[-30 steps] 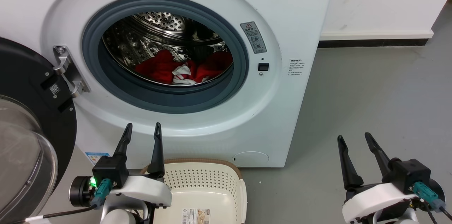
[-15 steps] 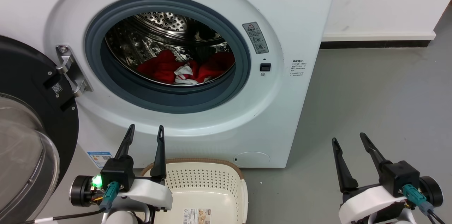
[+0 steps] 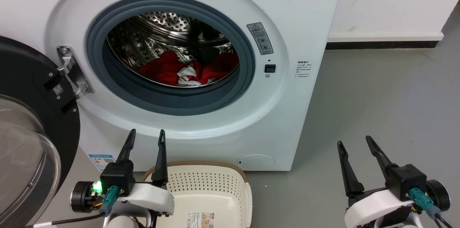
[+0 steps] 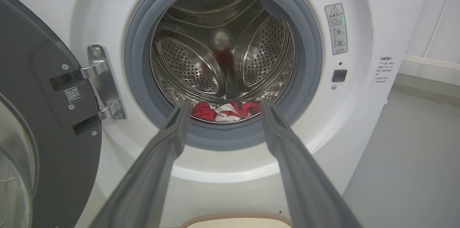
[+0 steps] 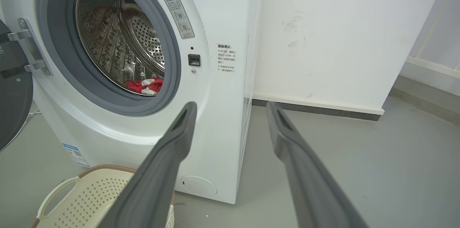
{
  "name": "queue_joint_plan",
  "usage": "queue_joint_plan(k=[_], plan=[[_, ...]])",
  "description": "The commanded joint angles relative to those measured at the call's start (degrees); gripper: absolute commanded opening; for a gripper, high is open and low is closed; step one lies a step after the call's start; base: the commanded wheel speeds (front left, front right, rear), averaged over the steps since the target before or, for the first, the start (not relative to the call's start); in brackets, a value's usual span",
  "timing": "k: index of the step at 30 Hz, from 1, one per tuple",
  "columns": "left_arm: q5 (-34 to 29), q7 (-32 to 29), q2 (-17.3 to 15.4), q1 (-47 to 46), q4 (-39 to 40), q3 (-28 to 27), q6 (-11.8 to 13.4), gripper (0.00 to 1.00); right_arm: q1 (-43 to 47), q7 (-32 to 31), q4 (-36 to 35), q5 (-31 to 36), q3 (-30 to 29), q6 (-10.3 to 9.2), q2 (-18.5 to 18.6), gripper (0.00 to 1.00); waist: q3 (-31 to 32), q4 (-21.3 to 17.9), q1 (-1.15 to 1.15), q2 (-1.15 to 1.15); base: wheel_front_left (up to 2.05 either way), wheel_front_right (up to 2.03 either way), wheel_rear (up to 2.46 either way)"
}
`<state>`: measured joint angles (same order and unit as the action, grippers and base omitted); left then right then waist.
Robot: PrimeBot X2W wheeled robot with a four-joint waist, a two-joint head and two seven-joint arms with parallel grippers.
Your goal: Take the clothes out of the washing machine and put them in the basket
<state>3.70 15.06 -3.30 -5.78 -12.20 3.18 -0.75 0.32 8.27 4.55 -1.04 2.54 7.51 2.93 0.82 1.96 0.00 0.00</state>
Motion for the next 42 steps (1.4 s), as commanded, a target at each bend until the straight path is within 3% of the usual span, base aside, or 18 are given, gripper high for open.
queue_joint_plan(k=[1, 14, 20, 25, 42], plan=[[-0.2, 0.2, 0.0, 0.6, -0.1, -0.2, -0.2, 1.00, 0.8, 0.1, 0.2, -0.2, 0.0, -0.04, -0.1, 1.00, 0.0, 0.0, 0.00, 0.00, 0.00, 0.00, 0.00], [-0.5, 0.2, 0.2, -0.7, -1.5, -0.9, 0.0, 1.00, 0.4, -0.2, -0.6, -0.4, 0.8, -0.04, -0.1, 1.00, -1.0, -0.5, 0.00, 0.00, 0.00, 0.00, 0.00], [-0.2, 0.2, -0.3, -5.0, -4.6, -1.9, -0.5, 1.00, -2.0, -0.5, -3.2, -0.5, 1.7, -0.04, -0.1, 1.00, -6.0, -1.7, 0.00, 0.00, 0.00, 0.00, 0.00], [0.8, 0.2, -1.8, -13.7, -11.6, -3.9, -1.1, 1.00, -5.5, -0.6, -5.9, -0.9, 3.8, -0.04, -0.1, 1.00, -14.6, -4.5, 0.00, 0.00, 0.00, 0.00, 0.00], [1.1, -0.6, -10.0, -43.8, -32.1, -5.1, -3.4, 1.00, -13.0, 3.0, -4.6, -3.8, 9.1, -0.04, -0.1, 1.00, -31.9, -13.4, 0.00, 0.00, 0.00, 0.00, 0.00]])
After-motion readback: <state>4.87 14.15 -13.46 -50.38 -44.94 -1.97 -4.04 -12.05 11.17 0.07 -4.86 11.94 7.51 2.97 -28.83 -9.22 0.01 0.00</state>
